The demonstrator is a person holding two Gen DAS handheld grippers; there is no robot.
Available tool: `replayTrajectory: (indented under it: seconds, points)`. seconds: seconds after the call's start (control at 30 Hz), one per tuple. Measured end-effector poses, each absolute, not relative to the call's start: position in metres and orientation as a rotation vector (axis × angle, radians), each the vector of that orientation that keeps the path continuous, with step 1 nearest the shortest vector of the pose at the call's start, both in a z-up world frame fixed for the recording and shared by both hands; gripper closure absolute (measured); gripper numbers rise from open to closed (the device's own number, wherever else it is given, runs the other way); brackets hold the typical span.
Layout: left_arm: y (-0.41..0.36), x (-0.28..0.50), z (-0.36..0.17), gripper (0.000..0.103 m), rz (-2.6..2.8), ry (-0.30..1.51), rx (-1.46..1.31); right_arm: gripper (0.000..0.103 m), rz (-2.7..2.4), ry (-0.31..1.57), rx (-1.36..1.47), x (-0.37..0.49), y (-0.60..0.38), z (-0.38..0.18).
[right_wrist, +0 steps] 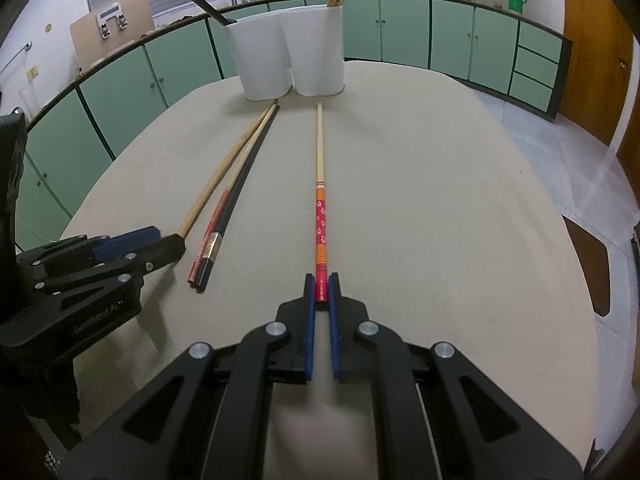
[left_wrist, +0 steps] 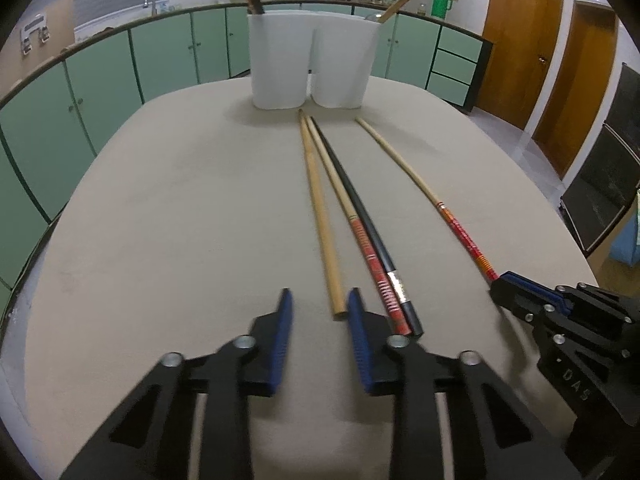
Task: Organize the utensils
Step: 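Grasp a plain wooden chopstick with the left tool while the right tool holds its chopstick, then lift both chopsticks, drop them into the white holder, opening both tools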
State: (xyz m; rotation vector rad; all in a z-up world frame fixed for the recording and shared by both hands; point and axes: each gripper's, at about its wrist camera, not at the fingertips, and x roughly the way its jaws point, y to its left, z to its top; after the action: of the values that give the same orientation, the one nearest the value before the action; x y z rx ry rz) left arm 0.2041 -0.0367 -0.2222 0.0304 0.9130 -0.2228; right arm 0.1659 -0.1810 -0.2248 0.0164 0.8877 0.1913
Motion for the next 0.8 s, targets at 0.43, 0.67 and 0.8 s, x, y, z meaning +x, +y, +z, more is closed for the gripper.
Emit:
replayTrajectory:
  seconds: [0.43,0.67,0.8]
  points:
    - [-0.033,0.197,-0.208,0.096,-0.226,0.877,0.005,0.098,0.196,0.877,0.003,0.164,-0.181,-0.219]
    - [-0.029,0.190,-0.188,0.096,-0.214,0.838,-0.001,0.098,0.204,0.844,-0.007,0.160,-0.180,-0.205]
    - [-0.029,0.183,-0.171,0.096,-0.206,0.805,-0.001,0.098,0.207,0.823,-0.011,0.158,-0.182,-0.193]
